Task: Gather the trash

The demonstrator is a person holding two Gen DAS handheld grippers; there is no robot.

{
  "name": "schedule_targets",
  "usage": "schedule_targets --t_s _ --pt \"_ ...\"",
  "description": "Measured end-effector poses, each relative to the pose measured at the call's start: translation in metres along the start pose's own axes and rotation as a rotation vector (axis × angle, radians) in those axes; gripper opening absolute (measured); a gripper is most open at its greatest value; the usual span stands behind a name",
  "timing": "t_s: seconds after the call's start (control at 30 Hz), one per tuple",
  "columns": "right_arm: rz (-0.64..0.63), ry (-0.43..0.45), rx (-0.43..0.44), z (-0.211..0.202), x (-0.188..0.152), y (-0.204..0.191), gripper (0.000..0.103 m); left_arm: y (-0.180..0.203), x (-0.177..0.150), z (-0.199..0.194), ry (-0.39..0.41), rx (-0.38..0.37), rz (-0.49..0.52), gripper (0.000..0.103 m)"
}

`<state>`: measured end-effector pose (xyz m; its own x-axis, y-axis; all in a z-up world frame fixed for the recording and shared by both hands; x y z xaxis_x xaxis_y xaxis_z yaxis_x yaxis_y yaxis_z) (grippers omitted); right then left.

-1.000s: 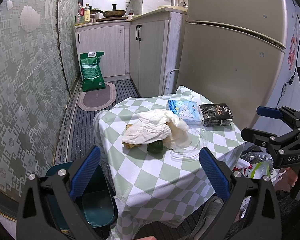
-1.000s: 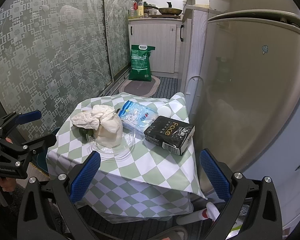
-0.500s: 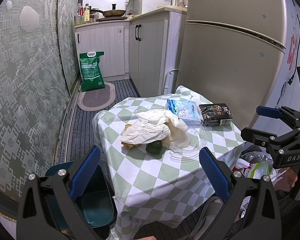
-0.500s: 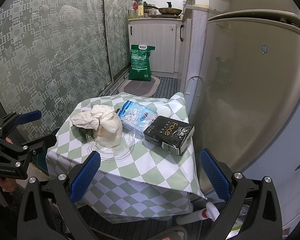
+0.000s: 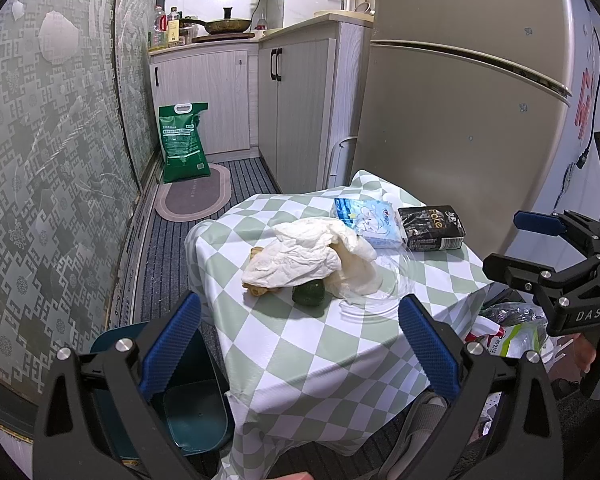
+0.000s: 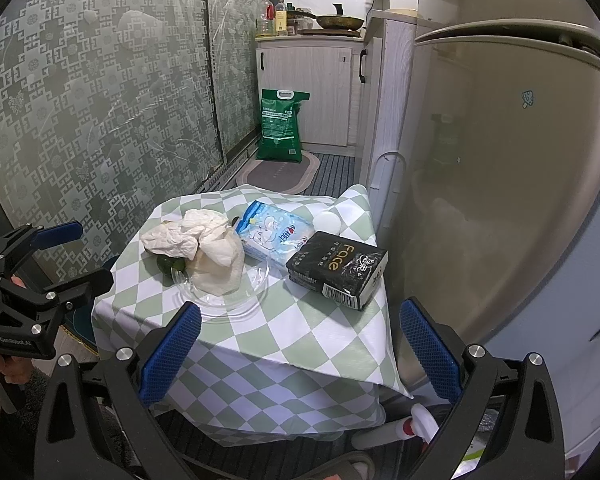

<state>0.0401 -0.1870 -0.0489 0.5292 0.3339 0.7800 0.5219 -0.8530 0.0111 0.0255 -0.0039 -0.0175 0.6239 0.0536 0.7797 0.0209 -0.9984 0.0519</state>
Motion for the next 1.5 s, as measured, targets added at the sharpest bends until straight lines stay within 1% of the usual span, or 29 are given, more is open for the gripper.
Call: schedule_targets --t_s 0.13,0.3,0.43,0.53,0.63,0.67,0.73,0.77,0.83,0.97,1.03,1.13,1.23,1.37,1.47,1.5 --pt "-0.002 0.002 -0.002 0.000 0.000 0.000 0.100 0.000 0.000 0.000 0.000 0.000 0.000 0.100" --pt "0.001 0.010 -0.032 -0.001 0.001 0.003 0.100 0.000 0.000 0.000 0.002 0.004 -0.001 0.100" --pt "0.015 0.014 -0.010 -0.004 0.003 0.005 0.100 -0.001 0.001 0.002 -0.007 -0.014 -0.004 0.100" --pt "0.013 0.028 0.001 -0.008 0.007 0.004 0.100 -0.007 0.001 0.001 -0.005 0.000 -0.015 0.100" --pt "0.016 0.047 0.017 -0.014 0.012 0.004 0.100 -0.011 0.005 0.003 -0.014 -0.038 -0.014 0.099" --pt "0.018 0.052 0.019 -0.016 0.013 0.004 0.100 -0.011 0.007 0.004 -0.020 -0.043 -0.004 0.097" --pt "0.023 0.055 0.024 -0.017 0.014 0.005 0.097 -0.008 0.013 0.007 -0.043 -0.056 0.036 0.078" --pt "0.026 0.053 0.026 -0.017 0.015 0.006 0.096 -0.006 0.017 0.009 -0.055 -0.055 0.060 0.076" --pt "0.032 0.049 0.028 -0.017 0.015 0.009 0.094 -0.004 0.024 0.014 -0.074 -0.060 0.120 0.076" --pt "0.045 0.037 0.034 -0.017 0.012 0.014 0.092 -0.004 0.035 0.031 -0.117 -0.087 0.194 0.072" --pt "0.053 0.036 0.038 -0.017 0.011 0.016 0.092 -0.002 0.037 0.043 -0.148 -0.102 0.233 0.066" --pt "0.053 0.033 0.041 -0.017 0.010 0.017 0.092 0.004 0.035 0.063 -0.198 -0.130 0.274 0.060" --pt "0.054 0.024 0.041 -0.016 0.008 0.019 0.092 0.009 0.031 0.080 -0.231 -0.128 0.310 0.057" --pt "0.052 0.009 0.039 -0.013 0.005 0.022 0.091 0.012 0.030 0.095 -0.247 -0.132 0.328 0.049" --pt "0.051 -0.003 0.039 -0.010 0.004 0.022 0.087 0.013 0.030 0.100 -0.258 -0.138 0.331 0.041" --pt "0.048 -0.006 0.038 -0.009 0.003 0.022 0.084 0.013 0.030 0.101 -0.259 -0.136 0.335 0.036"
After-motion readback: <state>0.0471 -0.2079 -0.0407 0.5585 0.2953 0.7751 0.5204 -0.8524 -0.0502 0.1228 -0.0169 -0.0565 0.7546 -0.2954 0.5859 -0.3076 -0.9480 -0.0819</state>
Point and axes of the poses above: each gripper's, at about its wrist camera, not at the fingertips, and z roughly the way its jaws point, y to its right, x to its top, the point moved 3 cm from there along z, roughly the way its jaws point, and after that the axes turned 1 degree about -x, right-handed, at the moved point
